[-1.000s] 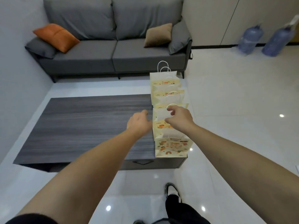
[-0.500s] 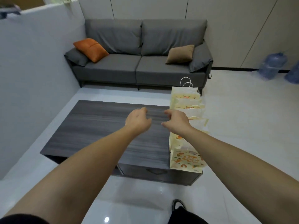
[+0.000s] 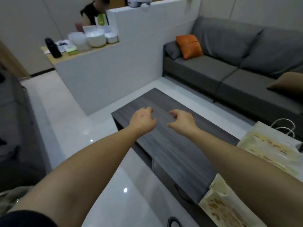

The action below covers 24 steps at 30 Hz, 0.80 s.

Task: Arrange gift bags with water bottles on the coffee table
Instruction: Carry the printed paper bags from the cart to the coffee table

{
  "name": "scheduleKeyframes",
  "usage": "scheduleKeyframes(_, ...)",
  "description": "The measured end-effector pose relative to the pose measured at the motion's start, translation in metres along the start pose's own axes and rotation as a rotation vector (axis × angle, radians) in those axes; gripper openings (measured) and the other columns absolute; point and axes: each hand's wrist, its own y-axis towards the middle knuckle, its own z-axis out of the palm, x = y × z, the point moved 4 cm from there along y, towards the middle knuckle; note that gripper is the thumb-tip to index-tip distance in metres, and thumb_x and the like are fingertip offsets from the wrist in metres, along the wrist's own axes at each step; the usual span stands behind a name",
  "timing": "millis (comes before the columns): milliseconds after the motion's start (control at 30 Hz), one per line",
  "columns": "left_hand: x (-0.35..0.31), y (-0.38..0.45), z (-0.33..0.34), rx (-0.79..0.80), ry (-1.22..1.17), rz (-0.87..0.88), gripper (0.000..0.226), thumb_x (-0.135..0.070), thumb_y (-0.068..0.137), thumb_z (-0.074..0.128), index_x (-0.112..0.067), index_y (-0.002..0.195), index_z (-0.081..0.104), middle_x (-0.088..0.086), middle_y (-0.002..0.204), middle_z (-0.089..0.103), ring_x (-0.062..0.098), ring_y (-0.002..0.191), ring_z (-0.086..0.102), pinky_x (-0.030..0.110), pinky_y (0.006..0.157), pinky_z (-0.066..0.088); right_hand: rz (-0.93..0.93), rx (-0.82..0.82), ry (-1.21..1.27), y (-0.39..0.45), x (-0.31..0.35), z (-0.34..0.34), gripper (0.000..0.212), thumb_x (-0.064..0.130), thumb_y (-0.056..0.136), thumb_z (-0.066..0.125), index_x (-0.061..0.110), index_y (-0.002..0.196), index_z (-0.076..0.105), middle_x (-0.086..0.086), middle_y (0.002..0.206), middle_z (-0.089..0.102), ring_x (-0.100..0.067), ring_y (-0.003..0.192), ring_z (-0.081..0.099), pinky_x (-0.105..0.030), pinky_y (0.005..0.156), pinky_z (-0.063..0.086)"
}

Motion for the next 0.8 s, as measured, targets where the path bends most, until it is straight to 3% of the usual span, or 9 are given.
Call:
scheduleKeyframes(100, 0.041, -0.024, -0.012, -0.053, -0.008, -0.145, 0.049, -0.034, 0.096, 0.054, -0.016, 0.141, 0.049, 0.011, 0.137, 0.054, 0.03, 0.124, 0.052, 0.04, 0.099, 0.047, -0.116, 0.131, -0.015, 0.01, 0.033, 0.032, 0.061, 0.023, 0.086, 0.072, 0.024, 0.144, 0.053, -0.005, 0.138, 0.06, -0.02, 0.117, 0.06, -0.027, 0.085, 0.049)
scheduleKeyframes(233, 0.104, -0.079, -0.031, -0.131, -0.017, -0.367, 0.042, -0.031, 0.095, 0.054, -0.015, 0.134, 0.053, 0.01, 0.123, 0.058, 0.031, 0.113, 0.055, 0.038, 0.089, 0.048, -0.294, 0.297, -0.033, -0.003, 0.098, 0.086, 0.06, 0.022, 0.087, 0.071, 0.022, 0.144, 0.053, -0.004, 0.134, 0.06, -0.022, 0.121, 0.058, -0.034, 0.094, 0.052)
scheduleKeyframes(333, 0.155, -0.135, -0.046, -0.2, -0.01, -0.533, 0.046, -0.033, 0.097, 0.055, -0.017, 0.14, 0.049, 0.009, 0.127, 0.057, 0.029, 0.113, 0.055, 0.039, 0.09, 0.047, -0.414, 0.415, -0.036, -0.032, 0.15, 0.129, 0.06, 0.023, 0.086, 0.071, 0.025, 0.143, 0.053, -0.003, 0.133, 0.06, -0.02, 0.12, 0.057, -0.031, 0.091, 0.051)
scheduleKeyframes(467, 0.213, -0.221, -0.068, -0.289, -0.001, -0.715, 0.046, -0.034, 0.097, 0.055, -0.017, 0.139, 0.05, 0.009, 0.13, 0.057, 0.03, 0.115, 0.055, 0.041, 0.092, 0.048, -0.582, 0.524, -0.084, -0.087, 0.214, 0.18, 0.059, 0.023, 0.085, 0.071, 0.027, 0.142, 0.054, -0.001, 0.133, 0.061, -0.021, 0.119, 0.058, -0.037, 0.097, 0.052)
scheduleKeyframes(633, 0.274, -0.338, -0.096, -0.397, -0.007, -0.902, 0.035, -0.035, 0.095, 0.057, -0.02, 0.126, 0.056, 0.006, 0.116, 0.059, 0.028, 0.105, 0.058, 0.045, 0.091, 0.052, -0.782, 0.611, -0.15, -0.175, 0.296, 0.243, 0.06, 0.024, 0.086, 0.072, 0.026, 0.143, 0.053, -0.003, 0.133, 0.062, -0.022, 0.113, 0.061, -0.033, 0.089, 0.052)
scheduleKeyframes(800, 0.337, -0.469, -0.115, -0.473, -0.057, -1.092, 0.031, -0.033, 0.097, 0.058, -0.023, 0.126, 0.056, 0.002, 0.112, 0.058, 0.018, 0.096, 0.056, 0.038, 0.084, 0.055, -0.973, 0.714, -0.182, -0.289, 0.369, 0.307, 0.051, 0.022, 0.088, 0.073, 0.021, 0.138, 0.058, -0.003, 0.127, 0.066, -0.022, 0.112, 0.062, -0.034, 0.092, 0.054)
